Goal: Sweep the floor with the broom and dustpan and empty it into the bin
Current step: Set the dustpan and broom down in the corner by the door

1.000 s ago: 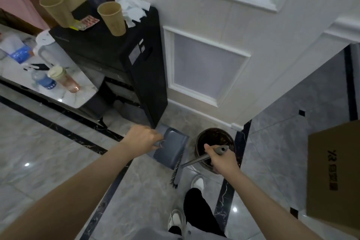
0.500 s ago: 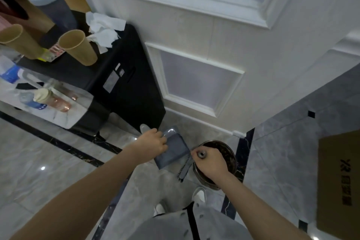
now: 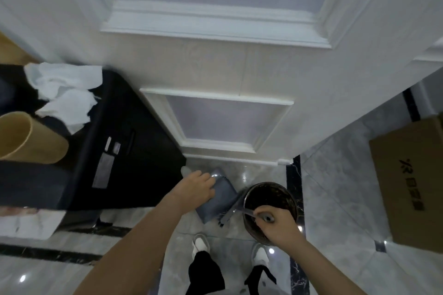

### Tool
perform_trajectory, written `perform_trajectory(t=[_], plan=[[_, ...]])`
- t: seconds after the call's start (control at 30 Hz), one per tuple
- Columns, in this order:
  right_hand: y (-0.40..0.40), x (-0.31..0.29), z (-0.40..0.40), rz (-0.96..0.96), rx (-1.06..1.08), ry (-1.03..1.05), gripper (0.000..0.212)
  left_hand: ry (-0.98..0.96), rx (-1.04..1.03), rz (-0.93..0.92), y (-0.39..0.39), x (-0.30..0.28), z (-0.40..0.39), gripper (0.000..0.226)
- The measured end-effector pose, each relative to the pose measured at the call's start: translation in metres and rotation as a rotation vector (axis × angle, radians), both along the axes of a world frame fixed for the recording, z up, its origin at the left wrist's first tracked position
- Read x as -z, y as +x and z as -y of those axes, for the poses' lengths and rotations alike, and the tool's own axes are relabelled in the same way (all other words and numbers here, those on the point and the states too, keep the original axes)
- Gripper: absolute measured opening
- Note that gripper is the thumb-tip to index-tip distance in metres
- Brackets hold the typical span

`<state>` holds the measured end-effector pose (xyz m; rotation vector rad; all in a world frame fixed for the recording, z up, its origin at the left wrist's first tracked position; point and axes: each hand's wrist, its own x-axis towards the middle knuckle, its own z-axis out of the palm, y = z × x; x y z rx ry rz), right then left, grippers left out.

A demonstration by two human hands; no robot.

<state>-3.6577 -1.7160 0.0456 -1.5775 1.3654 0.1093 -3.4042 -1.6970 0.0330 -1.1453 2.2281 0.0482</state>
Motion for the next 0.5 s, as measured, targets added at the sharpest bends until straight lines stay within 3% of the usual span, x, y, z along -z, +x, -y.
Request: perform_trajectory(t=[0.17, 0.5], plan=[[0.018, 0.012, -0.014, -0.051, 0.02, -0.07, 0.013, -0.115, 0.172, -0.128, 0.021, 0.014, 0.036, 0.025], [0.044, 0.027, -0.021, -0.022, 0.216, -0.112, 0.017, 0.014, 0.426, -0.182, 0.031, 0.04, 0.089, 0.029]])
